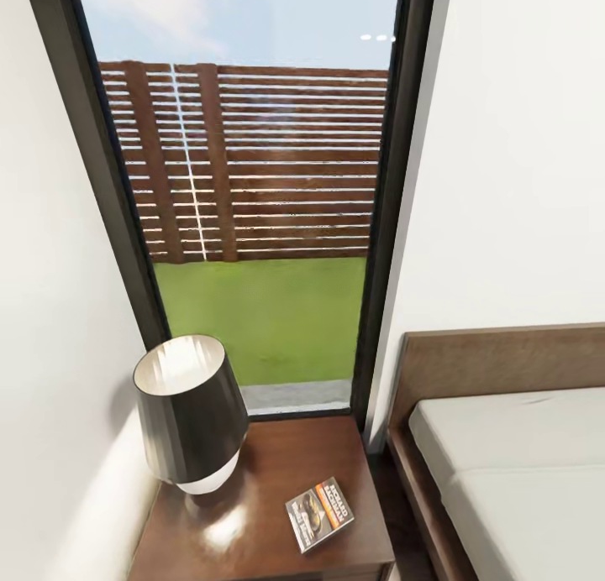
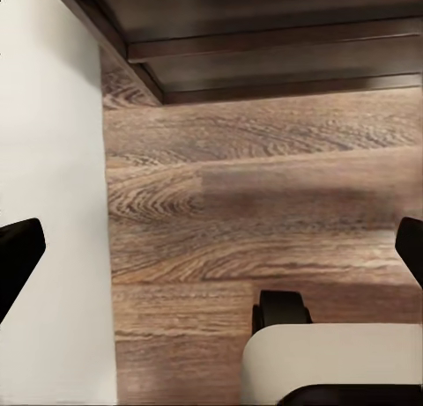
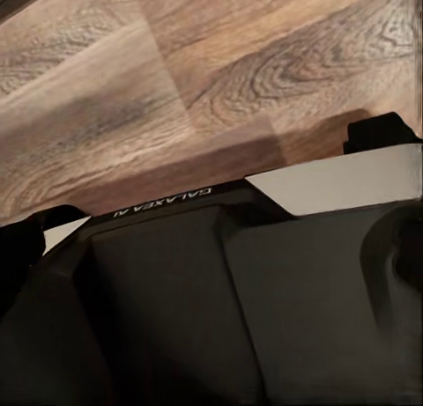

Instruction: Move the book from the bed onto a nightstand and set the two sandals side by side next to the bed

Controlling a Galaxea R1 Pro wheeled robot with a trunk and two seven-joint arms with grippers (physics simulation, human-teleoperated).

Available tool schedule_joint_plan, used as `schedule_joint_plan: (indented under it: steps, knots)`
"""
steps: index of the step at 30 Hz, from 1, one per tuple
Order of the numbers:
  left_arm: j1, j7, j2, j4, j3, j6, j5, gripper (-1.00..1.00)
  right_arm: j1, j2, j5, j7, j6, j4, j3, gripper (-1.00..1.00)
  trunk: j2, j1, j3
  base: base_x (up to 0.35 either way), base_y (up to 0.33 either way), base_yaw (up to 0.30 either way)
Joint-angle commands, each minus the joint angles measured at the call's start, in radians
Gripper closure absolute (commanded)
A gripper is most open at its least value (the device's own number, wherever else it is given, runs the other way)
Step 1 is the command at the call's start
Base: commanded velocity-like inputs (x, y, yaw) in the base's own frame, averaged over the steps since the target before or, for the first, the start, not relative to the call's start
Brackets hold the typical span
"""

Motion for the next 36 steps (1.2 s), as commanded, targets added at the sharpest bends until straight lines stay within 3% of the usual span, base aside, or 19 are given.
schedule_joint_plan:
  steps: [1,9,18,36]
  knots:
    - [0.003,-0.002,0.000,0.000,-0.008,-0.002,0.011,-1.00,0.007,-0.002,-0.003,0.001,0.001,0.002,-0.008,-1.00,0.007,-0.004,0.002,0.000,0.000,0.000]
    - [0.013,-0.002,0.000,0.000,-0.008,-0.001,0.011,-1.00,0.065,-0.032,-0.004,-0.005,0.001,0.002,-0.008,-1.00,0.063,-0.035,0.027,0.000,0.000,0.000]
    - [0.015,-0.002,-0.003,0.000,-0.008,0.003,0.011,-1.00,0.080,-0.072,-0.004,-0.006,0.002,0.002,-0.009,-1.00,0.126,-0.069,0.056,0.000,0.000,0.000]
    - [0.017,0.046,-0.008,0.000,-0.007,0.007,0.010,-1.00,0.083,-0.082,-0.006,-0.006,0.002,0.002,-0.009,-1.00,0.252,-0.138,0.112,0.000,0.000,0.000]
